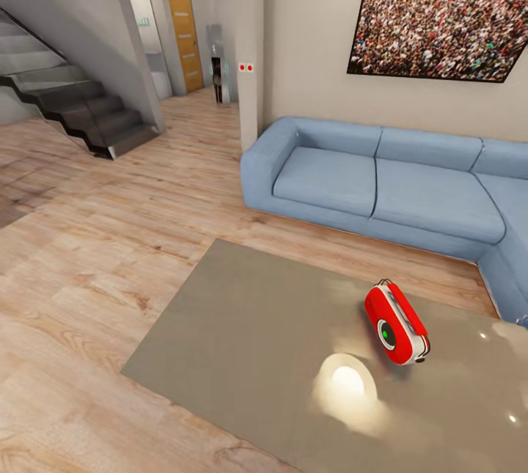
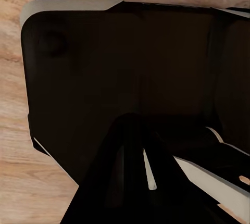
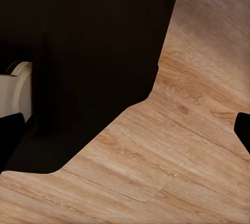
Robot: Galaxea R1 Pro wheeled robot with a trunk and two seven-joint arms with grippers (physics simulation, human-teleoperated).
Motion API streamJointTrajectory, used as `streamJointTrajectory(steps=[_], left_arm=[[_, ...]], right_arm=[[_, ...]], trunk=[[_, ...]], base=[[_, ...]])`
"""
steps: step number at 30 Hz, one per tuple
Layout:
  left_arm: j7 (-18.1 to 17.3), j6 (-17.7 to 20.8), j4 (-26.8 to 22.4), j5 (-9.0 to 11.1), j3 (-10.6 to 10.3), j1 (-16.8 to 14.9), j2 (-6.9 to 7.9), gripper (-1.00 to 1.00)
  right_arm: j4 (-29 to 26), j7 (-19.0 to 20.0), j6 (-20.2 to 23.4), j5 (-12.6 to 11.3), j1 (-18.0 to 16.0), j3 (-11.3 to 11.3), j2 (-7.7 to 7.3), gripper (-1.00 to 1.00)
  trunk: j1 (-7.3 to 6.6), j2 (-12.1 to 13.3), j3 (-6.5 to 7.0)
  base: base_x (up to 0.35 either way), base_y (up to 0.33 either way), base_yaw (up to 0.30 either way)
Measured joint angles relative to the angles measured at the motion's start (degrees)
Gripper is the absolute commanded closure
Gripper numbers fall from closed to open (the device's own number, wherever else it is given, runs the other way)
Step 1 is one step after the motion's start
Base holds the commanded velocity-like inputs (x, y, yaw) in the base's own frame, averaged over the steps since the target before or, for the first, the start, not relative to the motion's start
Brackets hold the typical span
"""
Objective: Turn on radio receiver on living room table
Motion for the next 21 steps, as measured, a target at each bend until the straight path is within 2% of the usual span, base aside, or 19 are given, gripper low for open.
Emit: streamJointTrajectory(steps=[10,21], left_arm=[[0.0,0.0,0.0,0.0,0.0,0.0,-0.01,1.0],[0.0,0.0,0.0,0.0,0.0,0.0,0.0,1.0]], right_arm=[[-0.1,-0.2,-0.1,0.1,0.0,0.3,-0.58,-1.0],[-0.1,-0.3,-0.1,0.2,0.0,0.3,-0.38,-1.0]], trunk=[[0.0,0.0,0.01],[0.0,0.0,0.01]], base=[[0.0,0.0,0.0],[0.0,0.0,0.0]])
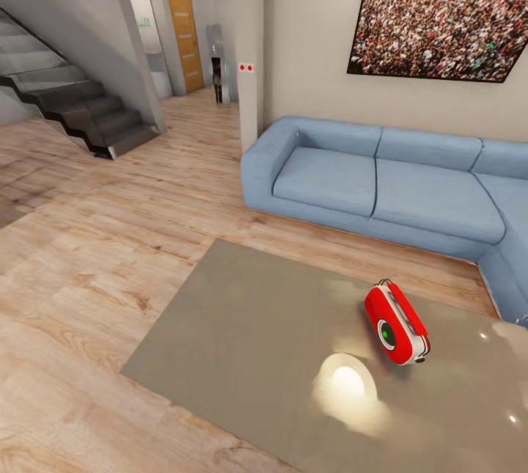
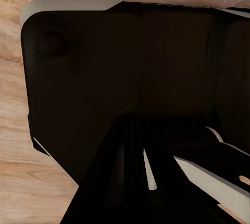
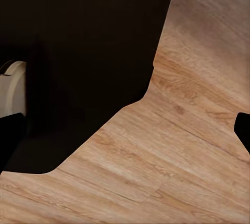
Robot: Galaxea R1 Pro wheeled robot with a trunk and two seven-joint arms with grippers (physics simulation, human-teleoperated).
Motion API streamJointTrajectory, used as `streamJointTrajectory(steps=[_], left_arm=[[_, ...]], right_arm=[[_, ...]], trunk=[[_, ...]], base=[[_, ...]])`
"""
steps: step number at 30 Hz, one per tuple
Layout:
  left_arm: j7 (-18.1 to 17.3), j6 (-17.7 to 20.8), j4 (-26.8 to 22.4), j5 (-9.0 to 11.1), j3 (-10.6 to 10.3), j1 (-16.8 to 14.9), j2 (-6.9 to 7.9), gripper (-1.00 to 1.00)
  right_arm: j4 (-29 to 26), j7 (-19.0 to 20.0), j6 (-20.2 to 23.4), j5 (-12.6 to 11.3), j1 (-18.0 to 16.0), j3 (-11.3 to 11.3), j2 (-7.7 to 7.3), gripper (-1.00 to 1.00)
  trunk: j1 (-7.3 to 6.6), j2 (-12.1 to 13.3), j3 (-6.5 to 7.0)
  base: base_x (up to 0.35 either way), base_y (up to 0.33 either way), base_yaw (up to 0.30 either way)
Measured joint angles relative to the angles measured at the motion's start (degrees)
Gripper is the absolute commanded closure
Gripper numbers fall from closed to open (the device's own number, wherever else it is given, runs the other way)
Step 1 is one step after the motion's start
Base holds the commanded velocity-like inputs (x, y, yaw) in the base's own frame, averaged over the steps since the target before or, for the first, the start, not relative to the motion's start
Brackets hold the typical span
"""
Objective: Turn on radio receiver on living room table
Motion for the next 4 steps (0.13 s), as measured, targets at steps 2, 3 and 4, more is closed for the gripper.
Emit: streamJointTrajectory(steps=[2,3,4], left_arm=[[0.0,0.0,0.0,0.0,0.0,0.0,0.0,1.0],[0.0,0.0,0.0,0.0,0.0,0.0,0.0,1.0],[0.0,0.0,0.0,0.0,0.0,0.0,0.0,1.0]], right_arm=[[0.0,0.0,0.0,0.0,0.0,-0.1,-0.04,-1.0],[0.0,0.0,0.0,0.0,0.0,-0.1,-0.05,-1.0],[0.0,0.0,0.0,0.0,0.0,0.0,-0.09,-1.0]], trunk=[[0.0,0.0,0.0],[0.0,0.0,0.0],[0.0,0.0,0.0]], base=[[0.0,0.0,0.0],[0.0,0.0,0.0],[0.0,0.0,0.0]])
